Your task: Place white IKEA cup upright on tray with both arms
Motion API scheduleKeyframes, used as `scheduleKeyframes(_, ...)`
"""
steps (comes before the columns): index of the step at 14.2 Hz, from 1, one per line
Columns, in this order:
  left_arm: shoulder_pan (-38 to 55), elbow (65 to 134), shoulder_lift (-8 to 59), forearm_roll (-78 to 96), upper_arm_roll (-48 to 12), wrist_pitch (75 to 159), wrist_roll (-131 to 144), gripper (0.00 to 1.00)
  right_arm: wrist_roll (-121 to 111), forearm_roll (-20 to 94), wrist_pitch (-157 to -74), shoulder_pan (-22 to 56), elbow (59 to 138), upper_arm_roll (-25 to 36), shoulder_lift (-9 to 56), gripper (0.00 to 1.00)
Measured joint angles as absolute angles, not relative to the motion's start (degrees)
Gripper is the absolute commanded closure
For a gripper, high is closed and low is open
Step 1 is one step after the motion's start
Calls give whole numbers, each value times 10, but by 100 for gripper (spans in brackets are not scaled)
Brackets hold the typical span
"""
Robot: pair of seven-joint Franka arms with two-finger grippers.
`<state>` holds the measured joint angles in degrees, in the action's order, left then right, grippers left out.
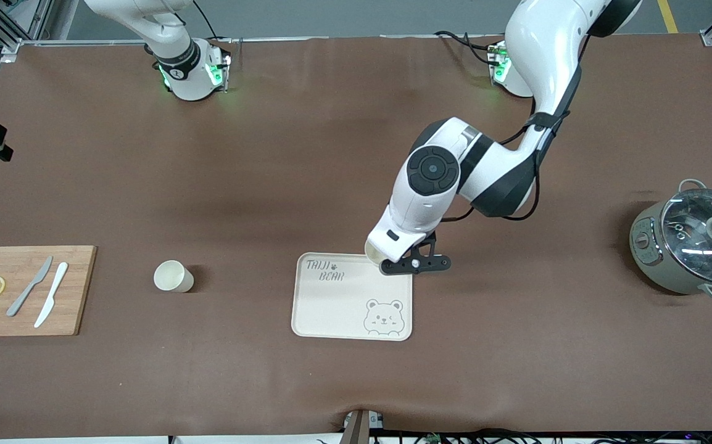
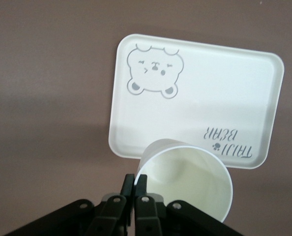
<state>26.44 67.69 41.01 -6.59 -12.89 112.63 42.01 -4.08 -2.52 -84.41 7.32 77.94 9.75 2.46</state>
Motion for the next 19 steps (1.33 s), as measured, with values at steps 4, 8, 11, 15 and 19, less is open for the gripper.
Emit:
scheduleKeyframes(4, 279, 674, 439, -66, -103, 1176, 420, 100, -41, -84, -855, 75, 779, 98, 40, 0)
scheduleKeyframes(8, 293, 668, 470, -66, -86, 1210, 420, 100, -41, -53, -895, 66, 779, 103, 50, 0)
scheduleKeyframes(11, 293, 665, 486, -66, -85, 1237, 420, 100, -49, -7, -914, 31, 780, 105, 55, 0)
scheduleKeyframes(15, 293, 664, 500, -66, -78, 1256, 419, 100, -75, 52, -931, -3, 781, 106, 71, 0)
scheduleKeyframes(19, 293, 663, 521, -66, -76, 1278, 416, 100, -75, 53, -966, 4, 785, 101, 98, 0)
